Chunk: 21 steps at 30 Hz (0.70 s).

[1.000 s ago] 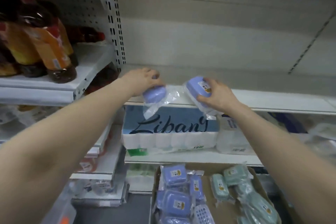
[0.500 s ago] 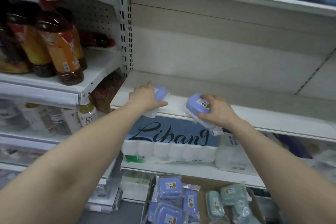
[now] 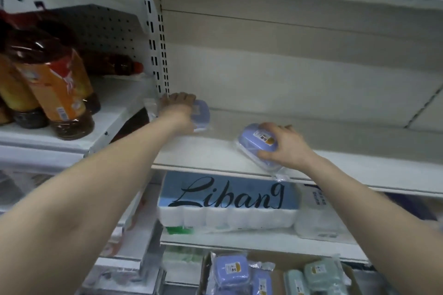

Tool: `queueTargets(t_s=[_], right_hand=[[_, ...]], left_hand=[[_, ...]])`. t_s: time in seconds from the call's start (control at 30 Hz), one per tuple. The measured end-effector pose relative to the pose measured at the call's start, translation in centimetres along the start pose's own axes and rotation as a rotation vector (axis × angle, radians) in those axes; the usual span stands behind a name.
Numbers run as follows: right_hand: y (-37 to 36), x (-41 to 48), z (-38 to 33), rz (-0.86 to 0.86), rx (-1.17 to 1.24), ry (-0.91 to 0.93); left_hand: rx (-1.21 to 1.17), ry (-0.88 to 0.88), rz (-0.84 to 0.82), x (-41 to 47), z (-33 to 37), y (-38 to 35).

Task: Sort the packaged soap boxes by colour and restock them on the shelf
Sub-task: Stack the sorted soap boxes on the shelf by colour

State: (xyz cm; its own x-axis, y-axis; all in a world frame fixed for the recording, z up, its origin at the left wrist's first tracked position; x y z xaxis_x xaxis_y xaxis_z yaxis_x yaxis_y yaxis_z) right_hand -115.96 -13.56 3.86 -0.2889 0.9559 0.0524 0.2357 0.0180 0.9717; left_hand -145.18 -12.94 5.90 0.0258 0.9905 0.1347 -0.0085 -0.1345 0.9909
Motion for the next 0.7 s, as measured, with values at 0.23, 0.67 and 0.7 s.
queueTargets(t_s=[0.23,0.67,0.7], right_hand=[[0.4,4.9,-1.9,0.048,-0.100,0.018],[0.2,14.0,-6.2,-0.016,-0.083,0.093],[0.0,14.6,-6.6,-0.012,-0.080,0.100]], left_hand=[[-0.110,-0.170,-0.036,6.8,-2.8,-2.2],[-0.106,-0.328,0.085,7.0,-3.4,-5.6],[-0.101,-0.333,0.117,6.8,-3.5,-5.8]])
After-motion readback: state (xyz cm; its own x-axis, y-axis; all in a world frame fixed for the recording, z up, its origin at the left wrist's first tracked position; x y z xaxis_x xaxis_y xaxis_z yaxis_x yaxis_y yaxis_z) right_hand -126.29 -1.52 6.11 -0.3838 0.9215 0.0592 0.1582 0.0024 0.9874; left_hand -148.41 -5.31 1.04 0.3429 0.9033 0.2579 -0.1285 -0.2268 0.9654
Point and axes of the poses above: each hand's wrist, its own x-axis towards the middle knuckle, its own y-axis out of the back of the hand, z = x × y, the point moved 4 cm from there along x, towards the middle knuckle, and after that the axes turned 8 degrees about -y, right-handed, at the moved point
